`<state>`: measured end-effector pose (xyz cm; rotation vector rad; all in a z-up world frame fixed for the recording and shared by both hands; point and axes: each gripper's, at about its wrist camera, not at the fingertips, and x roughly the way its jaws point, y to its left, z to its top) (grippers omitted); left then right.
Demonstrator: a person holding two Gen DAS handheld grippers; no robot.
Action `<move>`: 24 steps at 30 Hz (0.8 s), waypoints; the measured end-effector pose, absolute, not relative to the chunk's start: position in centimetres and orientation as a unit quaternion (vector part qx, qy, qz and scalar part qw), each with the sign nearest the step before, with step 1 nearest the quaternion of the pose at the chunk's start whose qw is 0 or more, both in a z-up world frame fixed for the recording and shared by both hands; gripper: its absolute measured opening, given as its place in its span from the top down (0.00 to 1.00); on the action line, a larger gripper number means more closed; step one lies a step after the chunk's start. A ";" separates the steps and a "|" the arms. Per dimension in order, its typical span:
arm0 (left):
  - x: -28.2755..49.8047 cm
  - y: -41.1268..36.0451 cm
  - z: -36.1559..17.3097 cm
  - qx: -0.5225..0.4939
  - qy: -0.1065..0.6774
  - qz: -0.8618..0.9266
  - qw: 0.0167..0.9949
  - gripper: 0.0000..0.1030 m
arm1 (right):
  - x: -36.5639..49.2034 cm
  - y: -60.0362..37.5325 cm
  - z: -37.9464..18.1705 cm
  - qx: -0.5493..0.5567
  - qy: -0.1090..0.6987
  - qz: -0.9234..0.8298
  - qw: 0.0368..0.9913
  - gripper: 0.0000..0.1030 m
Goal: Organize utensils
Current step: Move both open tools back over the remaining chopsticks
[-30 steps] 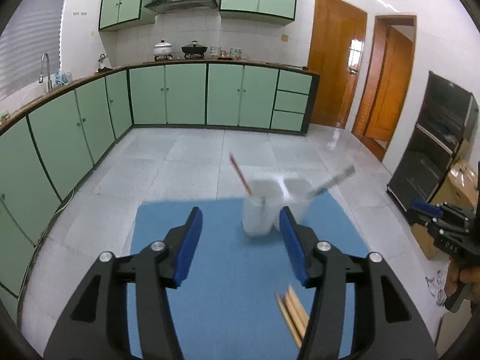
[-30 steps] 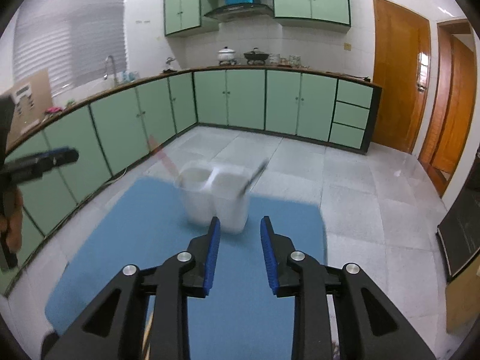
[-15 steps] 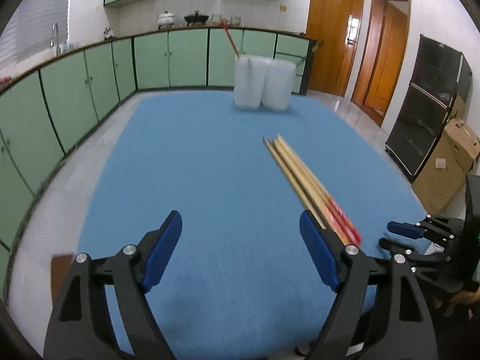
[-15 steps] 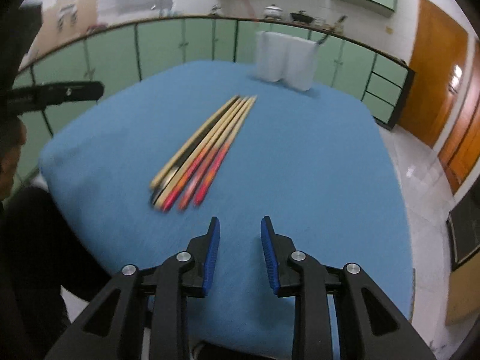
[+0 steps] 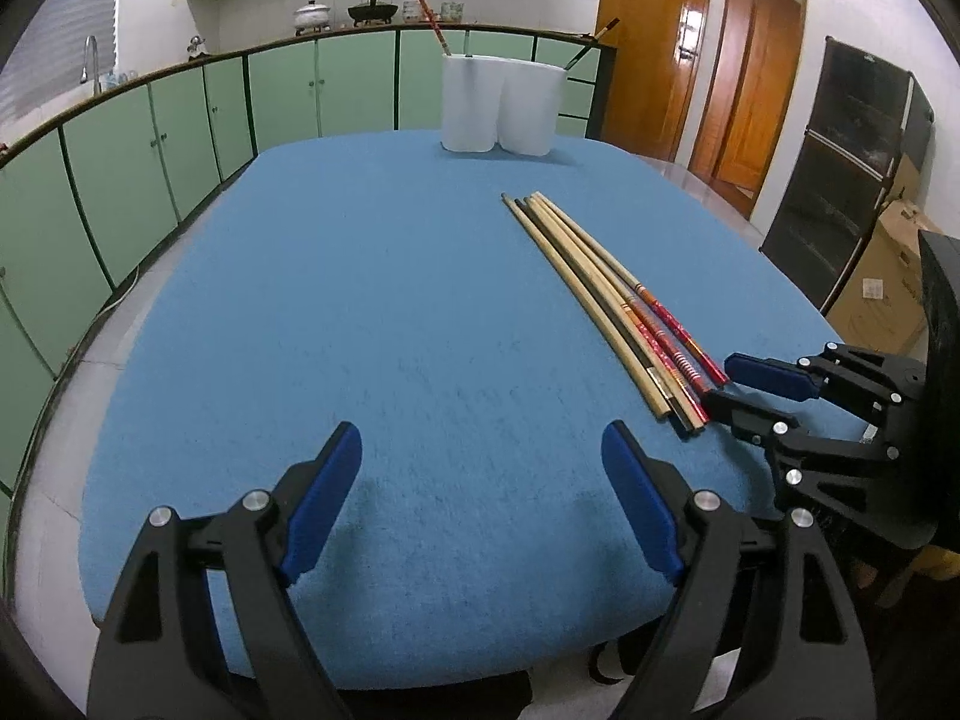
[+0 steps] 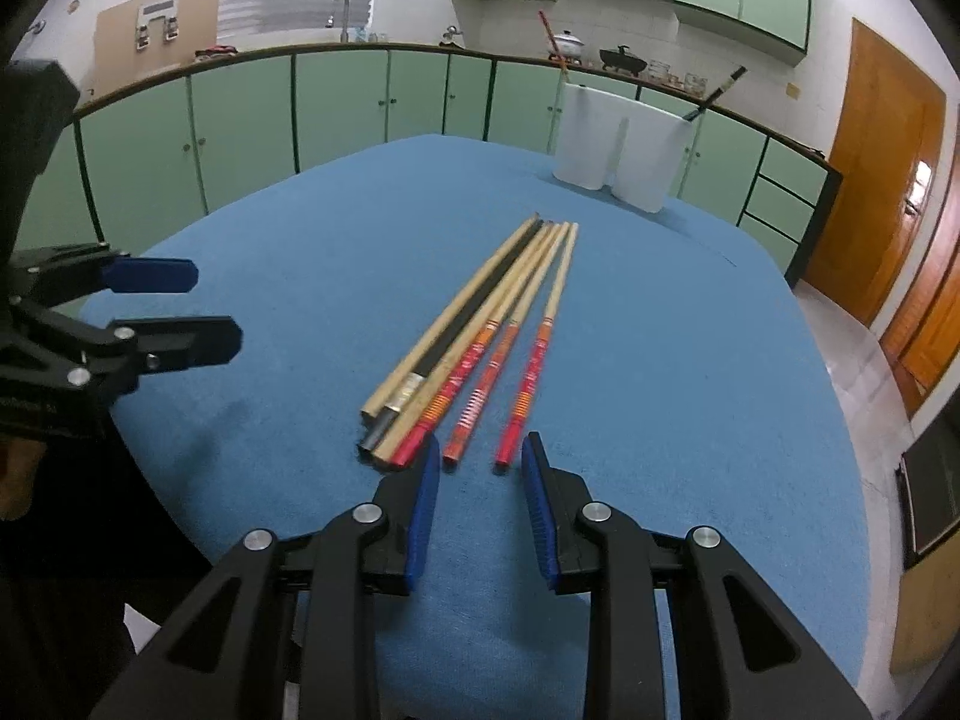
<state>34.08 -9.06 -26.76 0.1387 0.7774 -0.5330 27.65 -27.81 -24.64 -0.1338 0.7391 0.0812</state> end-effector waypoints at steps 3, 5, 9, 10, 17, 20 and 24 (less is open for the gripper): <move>34.0 -9.5 -27.1 0.069 0.377 -0.261 0.886 0.22 | 27.9 -28.4 -24.8 -0.057 0.360 0.033 0.931 0.72; 33.7 -10.0 -27.4 0.074 0.378 -0.266 0.884 0.22 | 28.2 -28.8 -24.8 -0.053 0.359 0.027 0.931 0.72; 33.4 -11.0 -27.9 0.086 0.381 -0.271 0.880 0.22 | 28.2 -28.9 -24.6 -0.042 0.364 0.045 0.929 0.70; 33.4 -11.1 -28.1 0.086 0.383 -0.272 0.878 0.22 | 28.0 -29.0 -24.4 -0.041 0.363 0.052 0.930 0.69; 33.4 -13.4 -28.6 0.103 0.378 -0.275 0.878 0.20 | 27.2 -30.7 -24.9 -0.046 0.359 0.025 0.932 0.64; 33.4 -14.4 -28.7 0.110 0.375 -0.276 0.878 0.19 | 27.4 -30.8 -24.9 -0.039 0.358 0.024 0.933 0.63; 33.5 -15.2 -28.8 0.113 0.372 -0.275 0.879 0.18 | 27.6 -30.5 -25.0 -0.043 0.354 0.026 0.934 0.63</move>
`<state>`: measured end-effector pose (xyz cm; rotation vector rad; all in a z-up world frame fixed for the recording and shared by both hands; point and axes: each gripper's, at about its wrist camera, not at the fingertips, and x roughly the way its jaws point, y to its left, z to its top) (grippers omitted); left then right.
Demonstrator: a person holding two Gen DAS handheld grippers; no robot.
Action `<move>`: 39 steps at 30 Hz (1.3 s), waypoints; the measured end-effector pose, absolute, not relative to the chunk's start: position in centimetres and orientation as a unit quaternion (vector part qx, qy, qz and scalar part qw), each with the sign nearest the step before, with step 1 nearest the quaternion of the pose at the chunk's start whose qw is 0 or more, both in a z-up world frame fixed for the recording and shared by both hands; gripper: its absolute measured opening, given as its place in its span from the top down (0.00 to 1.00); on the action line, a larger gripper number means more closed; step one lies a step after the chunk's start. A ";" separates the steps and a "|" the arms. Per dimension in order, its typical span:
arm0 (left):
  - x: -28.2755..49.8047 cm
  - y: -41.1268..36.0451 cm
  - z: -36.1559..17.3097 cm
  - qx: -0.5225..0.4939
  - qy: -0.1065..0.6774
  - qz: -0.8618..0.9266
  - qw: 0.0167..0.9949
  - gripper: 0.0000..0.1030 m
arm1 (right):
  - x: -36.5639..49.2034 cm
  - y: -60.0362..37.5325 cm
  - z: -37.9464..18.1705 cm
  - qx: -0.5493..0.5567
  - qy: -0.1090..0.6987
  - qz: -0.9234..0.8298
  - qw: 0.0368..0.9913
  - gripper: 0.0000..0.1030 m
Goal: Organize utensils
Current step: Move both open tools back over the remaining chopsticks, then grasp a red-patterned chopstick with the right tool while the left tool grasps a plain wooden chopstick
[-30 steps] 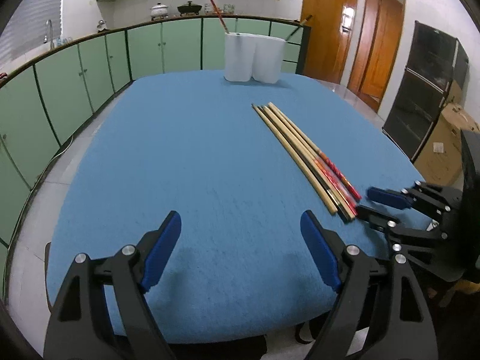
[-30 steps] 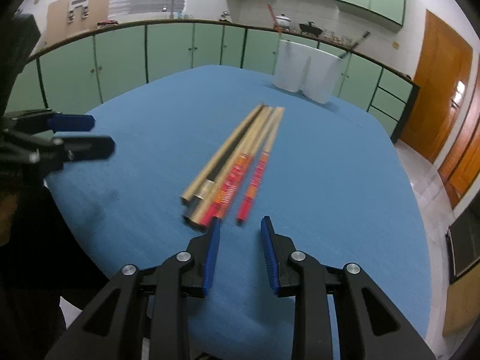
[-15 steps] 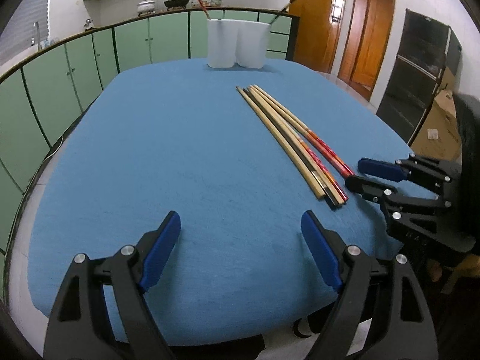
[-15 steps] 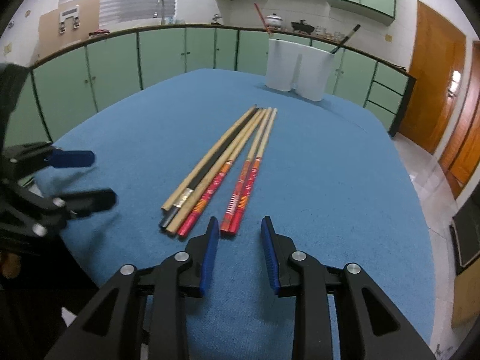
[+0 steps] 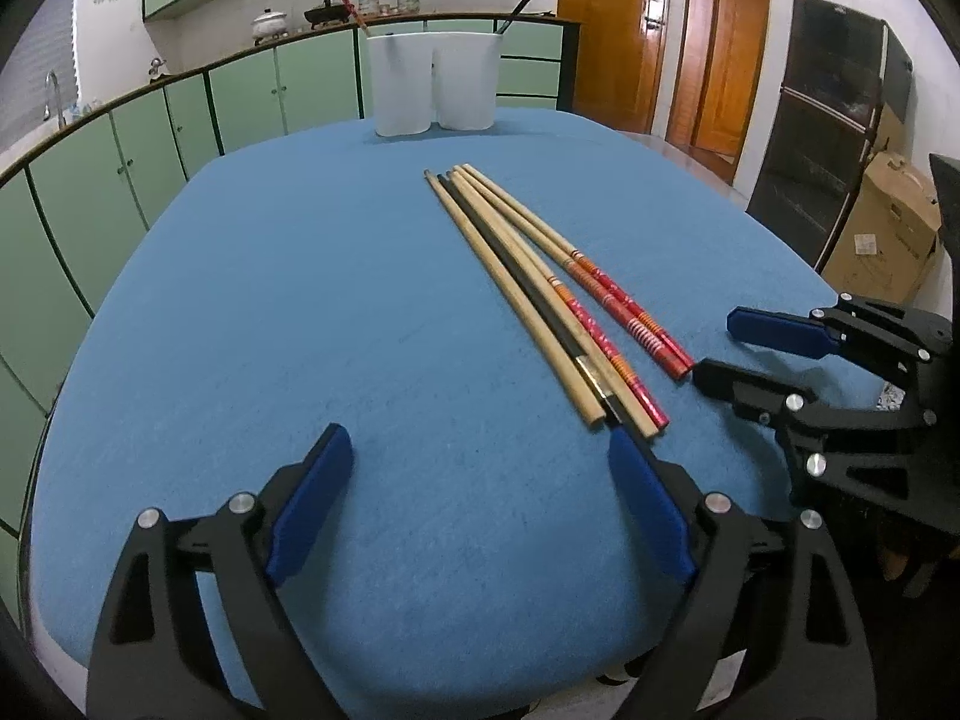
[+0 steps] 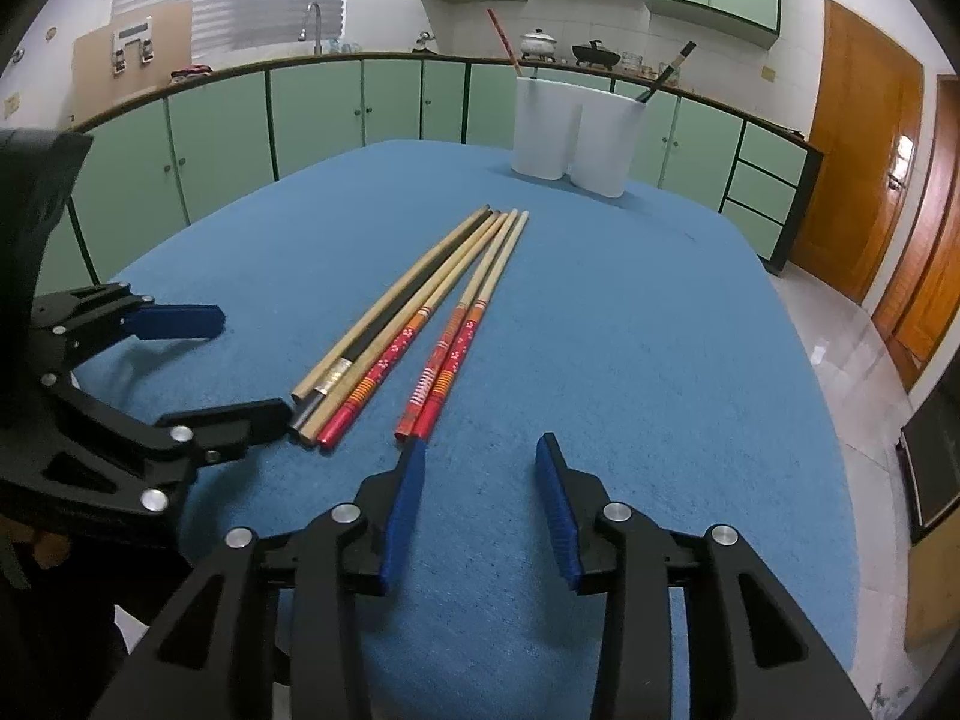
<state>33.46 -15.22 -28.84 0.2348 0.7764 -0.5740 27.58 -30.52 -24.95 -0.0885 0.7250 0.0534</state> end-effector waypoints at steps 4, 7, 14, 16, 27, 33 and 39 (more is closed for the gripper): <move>33.6 -15.2 -28.9 0.106 0.372 -0.264 0.884 0.17 | 27.9 -30.2 -24.9 -0.046 0.354 0.032 0.934 0.63; 33.6 -14.9 -28.8 0.106 0.371 -0.258 0.886 0.17 | 27.8 -29.7 -24.9 -0.050 0.353 0.036 0.934 0.63; 34.5 -13.9 -28.6 0.096 0.374 -0.241 0.890 0.17 | 28.2 -29.6 -25.0 -0.047 0.348 0.031 0.936 0.63; 34.5 -13.9 -28.5 0.095 0.374 -0.245 0.890 0.17 | 28.6 -29.6 -25.0 -0.044 0.348 0.029 0.936 0.63; 34.4 -15.6 -27.8 0.087 0.367 -0.266 0.887 0.17 | 29.2 -33.2 -25.3 -0.007 0.346 -0.035 0.937 0.94; 34.6 -15.8 -28.7 0.090 0.375 -0.254 0.887 0.17 | 29.2 -33.7 -25.3 -0.005 0.347 -0.032 0.937 0.94; 35.1 -16.8 -28.6 0.094 0.374 -0.248 0.889 0.17 | 29.1 -33.7 -25.4 -0.006 0.343 -0.031 0.939 0.94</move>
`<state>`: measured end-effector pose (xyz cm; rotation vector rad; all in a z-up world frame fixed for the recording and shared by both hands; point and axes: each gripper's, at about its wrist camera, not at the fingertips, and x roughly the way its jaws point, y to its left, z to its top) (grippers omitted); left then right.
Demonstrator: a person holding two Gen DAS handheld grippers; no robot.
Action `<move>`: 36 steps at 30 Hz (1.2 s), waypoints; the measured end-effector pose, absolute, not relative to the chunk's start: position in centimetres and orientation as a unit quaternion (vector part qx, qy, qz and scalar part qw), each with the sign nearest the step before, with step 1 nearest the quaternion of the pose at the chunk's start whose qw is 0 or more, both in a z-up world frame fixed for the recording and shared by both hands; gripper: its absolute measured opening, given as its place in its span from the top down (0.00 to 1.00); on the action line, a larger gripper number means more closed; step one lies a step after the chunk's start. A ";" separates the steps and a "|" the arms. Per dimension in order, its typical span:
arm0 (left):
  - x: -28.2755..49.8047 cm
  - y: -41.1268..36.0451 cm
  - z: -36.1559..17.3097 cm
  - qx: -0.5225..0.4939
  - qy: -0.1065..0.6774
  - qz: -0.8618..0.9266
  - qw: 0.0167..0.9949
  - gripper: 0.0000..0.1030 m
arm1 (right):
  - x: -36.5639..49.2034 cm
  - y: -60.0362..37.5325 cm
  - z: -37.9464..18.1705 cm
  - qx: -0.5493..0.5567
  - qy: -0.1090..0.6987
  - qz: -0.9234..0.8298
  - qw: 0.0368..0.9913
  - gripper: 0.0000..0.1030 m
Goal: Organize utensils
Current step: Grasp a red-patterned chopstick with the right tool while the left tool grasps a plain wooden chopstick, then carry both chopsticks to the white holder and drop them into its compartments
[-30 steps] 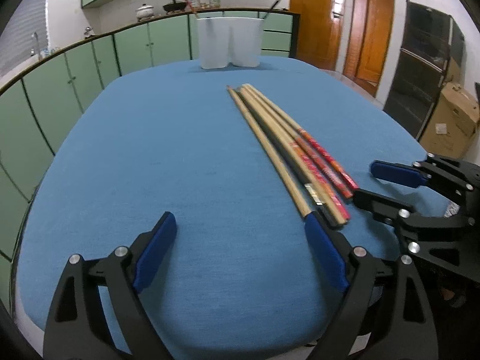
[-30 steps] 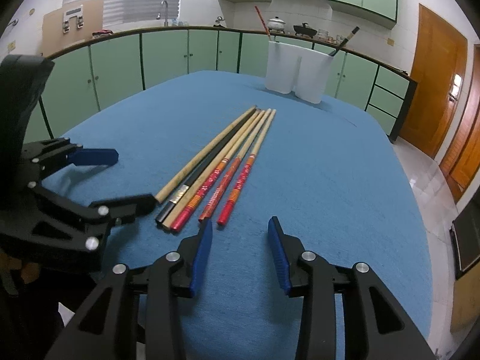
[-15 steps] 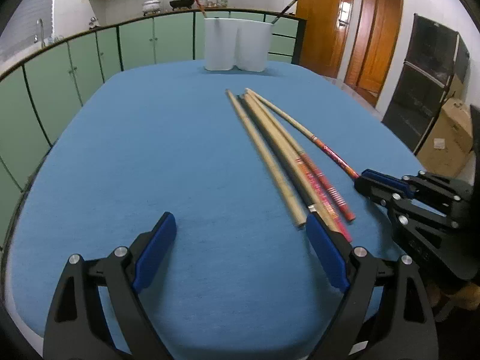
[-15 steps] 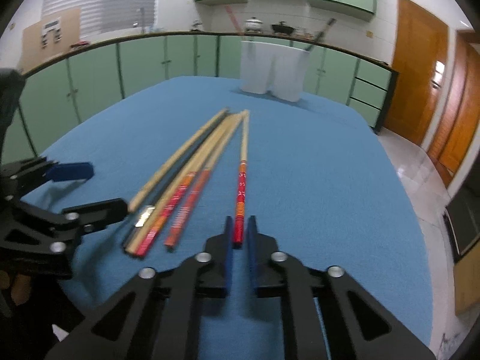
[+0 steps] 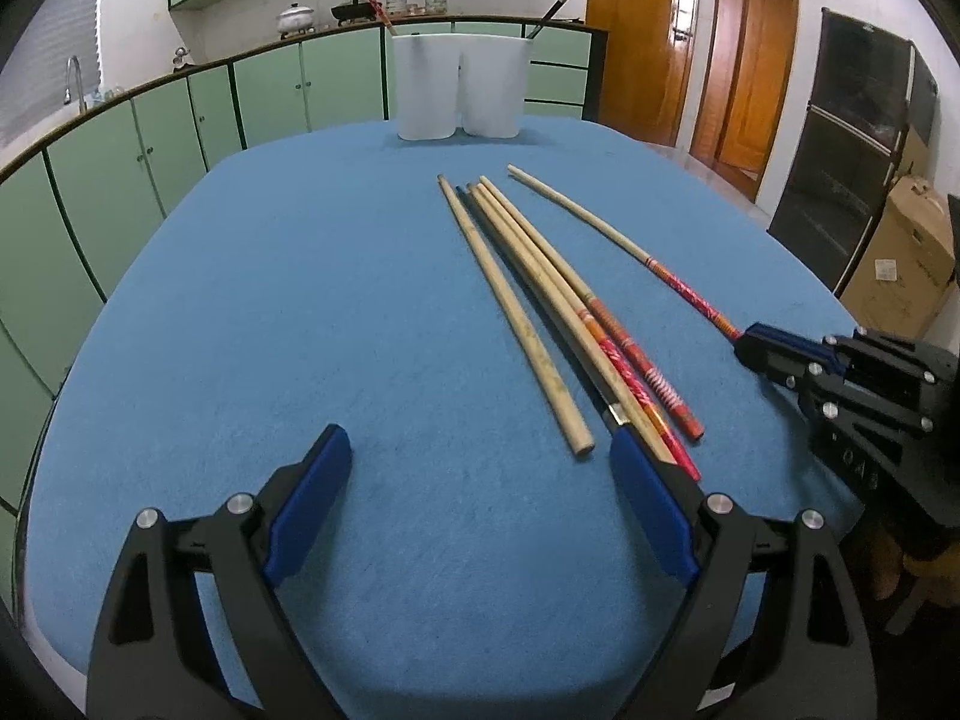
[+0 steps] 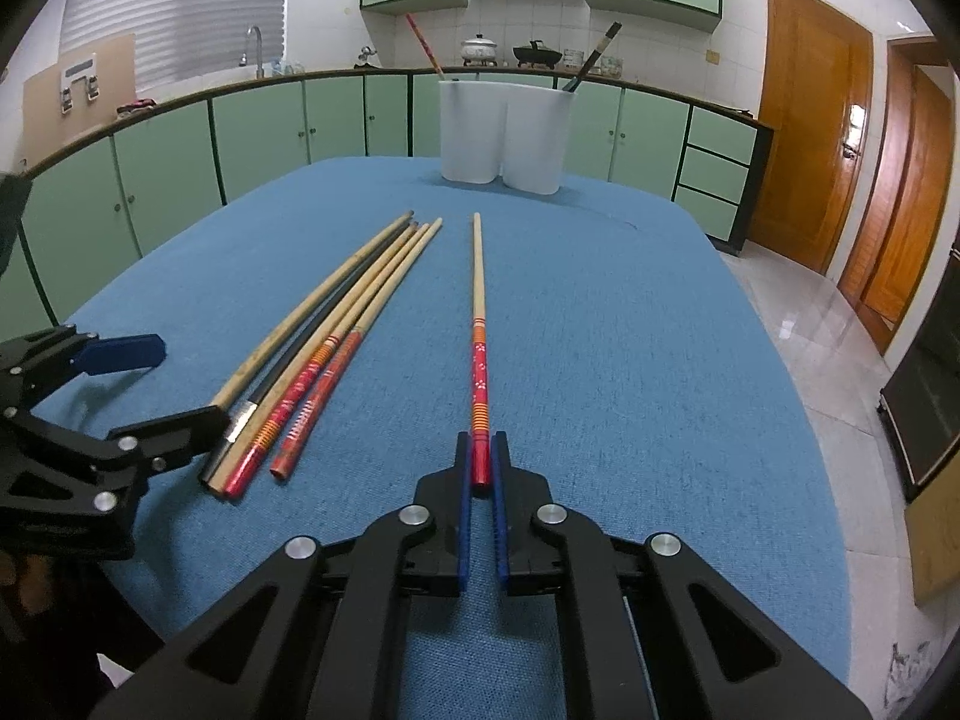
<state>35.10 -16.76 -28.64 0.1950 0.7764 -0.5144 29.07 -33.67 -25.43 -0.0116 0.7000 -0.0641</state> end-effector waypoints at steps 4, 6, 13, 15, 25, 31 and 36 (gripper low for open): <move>35.3 -17.1 -28.7 0.090 0.367 -0.229 0.897 0.19 | 28.8 -33.7 -25.5 -0.004 0.341 -0.032 0.940 0.94; 35.3 -17.1 -28.7 0.085 0.360 -0.223 0.902 0.35 | 28.7 -33.6 -25.5 -0.007 0.338 -0.034 0.941 0.94; 35.5 -16.2 -28.4 0.051 0.345 -0.228 0.909 0.94 | 28.6 -33.1 -25.6 -0.016 0.332 -0.040 0.942 0.94; 35.2 -15.8 -28.5 0.049 0.340 -0.206 0.916 0.95 | 28.5 -32.9 -25.6 -0.019 0.329 -0.052 0.943 0.94; 34.4 -14.2 -28.3 0.049 0.350 -0.168 0.920 0.81 | 27.6 -32.1 -25.7 -0.023 0.324 -0.074 0.943 0.93; 34.9 -13.6 -27.9 0.029 0.367 -0.205 0.907 0.94 | 27.7 -32.3 -25.3 -0.013 0.336 -0.065 0.940 0.94; 33.7 -12.5 -25.2 0.011 0.375 -0.208 0.903 0.94 | 26.0 -32.3 -22.1 0.009 0.337 -0.063 0.939 0.94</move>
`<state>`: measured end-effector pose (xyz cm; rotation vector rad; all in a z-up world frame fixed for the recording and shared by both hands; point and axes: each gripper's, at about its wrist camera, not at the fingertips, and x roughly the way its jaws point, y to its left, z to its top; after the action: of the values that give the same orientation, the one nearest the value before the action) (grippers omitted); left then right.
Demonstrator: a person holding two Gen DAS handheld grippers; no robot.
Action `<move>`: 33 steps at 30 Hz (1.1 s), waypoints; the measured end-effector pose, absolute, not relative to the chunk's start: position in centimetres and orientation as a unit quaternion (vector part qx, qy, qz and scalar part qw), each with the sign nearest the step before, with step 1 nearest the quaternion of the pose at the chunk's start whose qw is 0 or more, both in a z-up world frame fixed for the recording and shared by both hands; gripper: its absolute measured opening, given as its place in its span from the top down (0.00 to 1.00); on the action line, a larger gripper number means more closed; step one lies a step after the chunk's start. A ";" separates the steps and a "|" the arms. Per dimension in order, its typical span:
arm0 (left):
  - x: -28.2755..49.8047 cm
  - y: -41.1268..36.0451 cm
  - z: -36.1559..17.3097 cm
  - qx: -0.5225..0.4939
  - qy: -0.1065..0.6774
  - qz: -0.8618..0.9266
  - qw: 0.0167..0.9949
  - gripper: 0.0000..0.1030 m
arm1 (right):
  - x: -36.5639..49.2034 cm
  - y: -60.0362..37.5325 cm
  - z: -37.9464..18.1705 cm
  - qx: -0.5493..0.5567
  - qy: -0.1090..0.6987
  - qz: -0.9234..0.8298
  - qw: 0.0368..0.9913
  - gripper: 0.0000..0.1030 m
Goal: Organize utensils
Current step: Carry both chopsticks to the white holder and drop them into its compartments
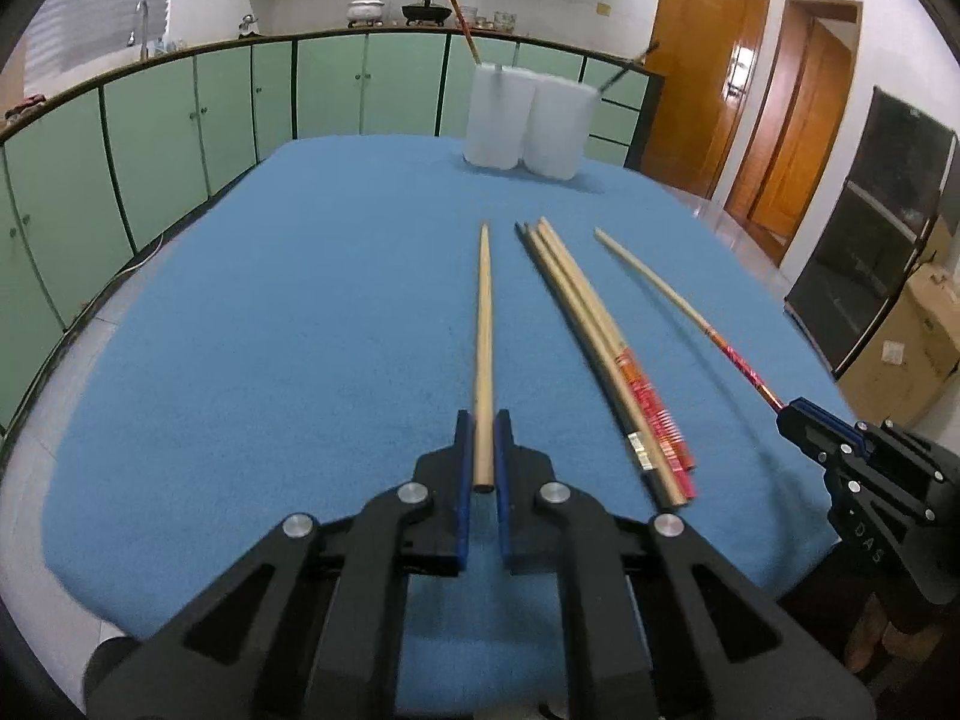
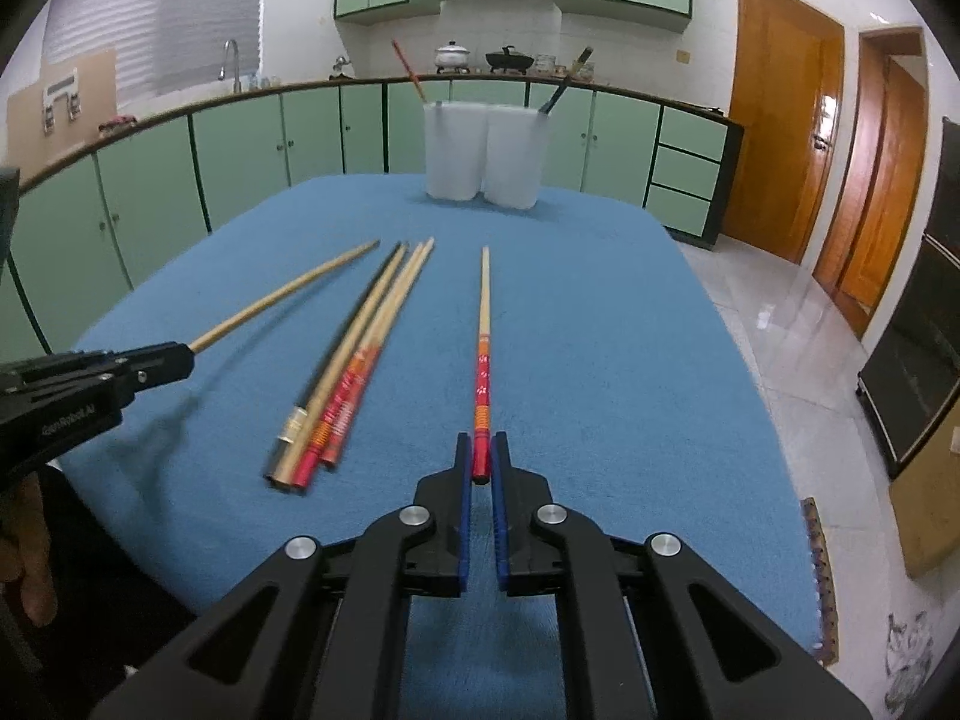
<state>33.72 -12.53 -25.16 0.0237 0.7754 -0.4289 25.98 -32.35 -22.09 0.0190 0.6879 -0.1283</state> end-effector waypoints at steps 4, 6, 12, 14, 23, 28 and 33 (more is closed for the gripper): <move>32.6 -11.4 -21.6 -0.003 0.368 -0.213 0.905 0.94 | 24.6 -32.5 -18.4 0.012 0.329 -0.053 0.943 0.94; 32.1 -10.8 -19.5 -0.008 0.359 -0.217 0.908 0.94 | 24.2 -32.8 -16.4 0.013 0.325 -0.049 0.944 0.94; 31.4 -9.6 -13.6 -0.006 0.319 -0.234 0.919 0.94 | 23.3 -33.7 -10.1 0.012 0.297 -0.038 0.954 0.94; 31.2 -9.4 -12.0 -0.003 0.308 -0.241 0.920 0.94 | 23.4 -33.9 -8.3 0.009 0.291 -0.032 0.956 0.94; 32.8 -10.4 -8.3 0.025 0.305 -0.262 0.915 0.94 | 26.4 -33.0 -4.7 -0.031 0.311 -0.003 0.950 0.94; 33.9 -11.0 -8.8 0.034 0.326 -0.263 0.908 0.94 | 29.7 -33.0 -3.8 -0.047 0.337 0.009 0.940 0.94; 34.1 -11.3 -8.1 0.045 0.322 -0.270 0.906 0.94 | 31.7 -33.5 -2.7 -0.047 0.358 0.019 0.933 0.94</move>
<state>34.05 -11.29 -8.09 0.0922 0.6647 -0.5572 31.68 -33.50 -2.75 -0.0963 0.7316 0.0384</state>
